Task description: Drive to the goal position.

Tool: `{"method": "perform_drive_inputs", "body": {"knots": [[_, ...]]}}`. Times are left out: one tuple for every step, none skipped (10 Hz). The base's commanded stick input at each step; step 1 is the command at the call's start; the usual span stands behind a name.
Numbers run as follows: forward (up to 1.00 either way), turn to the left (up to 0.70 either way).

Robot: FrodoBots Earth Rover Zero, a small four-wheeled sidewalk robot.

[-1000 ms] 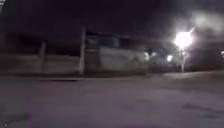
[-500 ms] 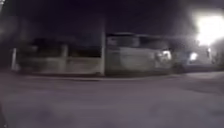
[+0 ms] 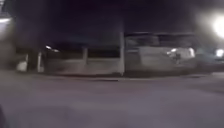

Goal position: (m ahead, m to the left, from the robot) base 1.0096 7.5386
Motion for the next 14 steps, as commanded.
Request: {"method": "perform_drive_inputs", "body": {"knots": [[0.00, 0.70], [0.00, 0.70], [0.00, 0.70], [0.00, 0.70], [0.00, 0.70], [0.00, 0.70], [0.00, 0.70], [0.00, 0.70], [0.00, 0.70], [0.00, 0.70], [0.00, 0.70], [0.00, 0.70], [0.00, 0.70], [0.00, 0.70]]}}
